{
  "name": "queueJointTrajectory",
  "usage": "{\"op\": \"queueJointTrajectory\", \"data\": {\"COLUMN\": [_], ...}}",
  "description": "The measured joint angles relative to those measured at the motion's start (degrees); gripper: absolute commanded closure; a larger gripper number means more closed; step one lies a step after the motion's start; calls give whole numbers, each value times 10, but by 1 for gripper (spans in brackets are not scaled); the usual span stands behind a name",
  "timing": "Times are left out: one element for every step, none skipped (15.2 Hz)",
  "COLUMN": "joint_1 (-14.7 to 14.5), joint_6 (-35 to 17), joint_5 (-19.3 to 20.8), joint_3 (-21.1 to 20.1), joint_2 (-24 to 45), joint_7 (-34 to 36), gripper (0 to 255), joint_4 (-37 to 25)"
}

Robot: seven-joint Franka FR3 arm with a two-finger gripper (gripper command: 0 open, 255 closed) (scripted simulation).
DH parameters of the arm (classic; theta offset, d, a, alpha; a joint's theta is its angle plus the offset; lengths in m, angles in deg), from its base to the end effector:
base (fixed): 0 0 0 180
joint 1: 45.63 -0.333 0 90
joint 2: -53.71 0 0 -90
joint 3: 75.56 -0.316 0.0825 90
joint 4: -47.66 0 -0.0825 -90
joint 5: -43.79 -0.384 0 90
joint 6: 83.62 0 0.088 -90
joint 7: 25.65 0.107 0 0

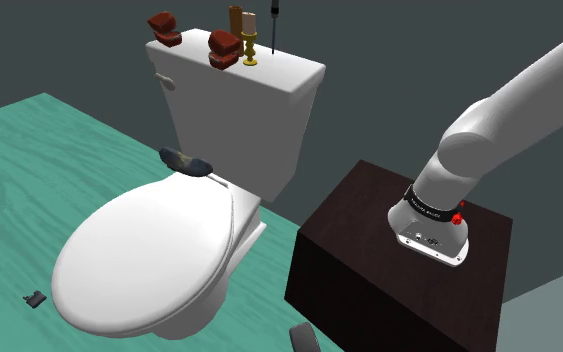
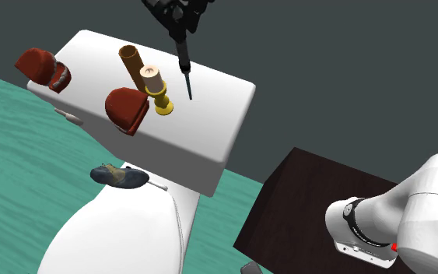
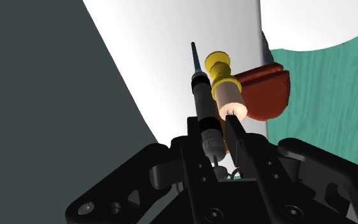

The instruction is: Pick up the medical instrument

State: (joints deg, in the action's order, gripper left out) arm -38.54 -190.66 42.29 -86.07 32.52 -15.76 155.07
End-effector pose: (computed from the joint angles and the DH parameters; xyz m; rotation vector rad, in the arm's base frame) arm 0.4610 0.0477 0.6928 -3.0853 0.1796 -0.5620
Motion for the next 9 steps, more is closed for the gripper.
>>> {"op": "queueJointTrajectory", "data": {"joint_1": [0,1,1,1,1,2,2,2,2], "joint_6": [7,15,24,32,40,47,54,61,66], "joint_5": [0,0,1,1,2,3,3,4,4], "joint_3": [1,2,1,1,0,0,-1,-1,-1], "joint_2": [2,3,6,9,12,16,18,21,25], "joint_7": [-1,-2,-2,-1,0,0,1,1,2], "gripper": [255,255,255,255,255,255,255,255,255], "joint_4": [-9,-18,-30,-42,-52,-64,-72,-83,-91]}}
